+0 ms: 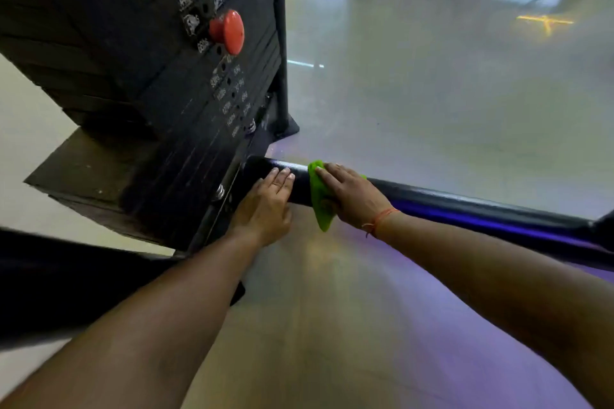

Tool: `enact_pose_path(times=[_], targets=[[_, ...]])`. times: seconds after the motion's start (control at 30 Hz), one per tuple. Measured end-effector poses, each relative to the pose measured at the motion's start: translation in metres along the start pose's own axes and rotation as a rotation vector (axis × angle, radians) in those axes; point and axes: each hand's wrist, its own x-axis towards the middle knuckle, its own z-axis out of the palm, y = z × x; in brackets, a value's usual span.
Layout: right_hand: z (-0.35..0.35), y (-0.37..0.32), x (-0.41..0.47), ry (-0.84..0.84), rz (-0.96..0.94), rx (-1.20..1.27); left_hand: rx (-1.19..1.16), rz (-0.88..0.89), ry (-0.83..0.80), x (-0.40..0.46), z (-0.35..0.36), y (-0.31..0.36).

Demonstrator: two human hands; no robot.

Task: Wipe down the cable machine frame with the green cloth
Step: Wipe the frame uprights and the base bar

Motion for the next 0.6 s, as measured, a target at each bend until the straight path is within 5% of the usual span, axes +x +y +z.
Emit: enact_pose_path(times=[0.17,0.4,0.6], targets=[[0.001,0.024,-0.014,0.028,-0.120,-0.172,-0.103,-0.201,-0.170,-0.005,-0.004,0.001],[0.013,-0.037,0.034,0.006,-0.170,-0.128,0.074,-0.253,-0.289,-0.010,-0.023,-0.004],[0.009,0.001,0.025,0.071,-0.309,-0.188,0.226,-0.257,-0.374,-0.019,-0.032,-0.024]])
